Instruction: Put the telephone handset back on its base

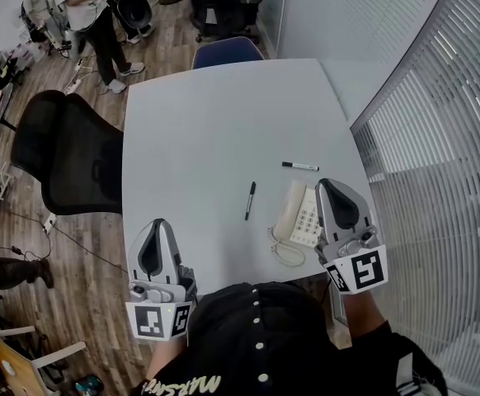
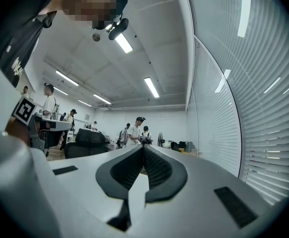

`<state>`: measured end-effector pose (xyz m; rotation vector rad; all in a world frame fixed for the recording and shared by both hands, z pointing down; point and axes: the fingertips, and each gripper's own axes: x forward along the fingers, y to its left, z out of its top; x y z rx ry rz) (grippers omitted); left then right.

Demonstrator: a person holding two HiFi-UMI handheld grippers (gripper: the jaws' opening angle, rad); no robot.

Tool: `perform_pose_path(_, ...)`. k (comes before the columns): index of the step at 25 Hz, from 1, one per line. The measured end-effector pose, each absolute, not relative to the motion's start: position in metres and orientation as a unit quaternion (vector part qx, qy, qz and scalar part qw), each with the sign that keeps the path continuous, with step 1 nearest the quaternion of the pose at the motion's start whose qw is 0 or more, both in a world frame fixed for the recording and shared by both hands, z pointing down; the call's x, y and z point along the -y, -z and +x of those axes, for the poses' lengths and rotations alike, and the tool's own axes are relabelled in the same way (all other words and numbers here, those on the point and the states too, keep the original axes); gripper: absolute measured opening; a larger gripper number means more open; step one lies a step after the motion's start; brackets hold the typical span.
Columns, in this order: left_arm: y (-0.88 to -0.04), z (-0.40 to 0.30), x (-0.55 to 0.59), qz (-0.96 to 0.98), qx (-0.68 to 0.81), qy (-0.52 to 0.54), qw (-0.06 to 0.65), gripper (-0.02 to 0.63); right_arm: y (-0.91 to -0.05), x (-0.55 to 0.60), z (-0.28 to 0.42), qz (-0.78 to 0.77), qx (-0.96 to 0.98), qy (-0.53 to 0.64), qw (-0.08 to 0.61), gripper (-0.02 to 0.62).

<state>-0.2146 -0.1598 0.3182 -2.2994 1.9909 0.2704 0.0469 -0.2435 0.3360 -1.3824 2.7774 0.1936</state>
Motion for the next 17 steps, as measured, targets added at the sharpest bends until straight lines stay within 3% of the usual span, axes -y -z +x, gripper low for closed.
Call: perform_pose_path(17,-0.3179,-0.2105,0.1617,-0.755,-0.648,-0.088,0.042,0.014,-0.3403,0.2429,0.0416,-0.437,-0.896,-0.076,-0.001,0.029)
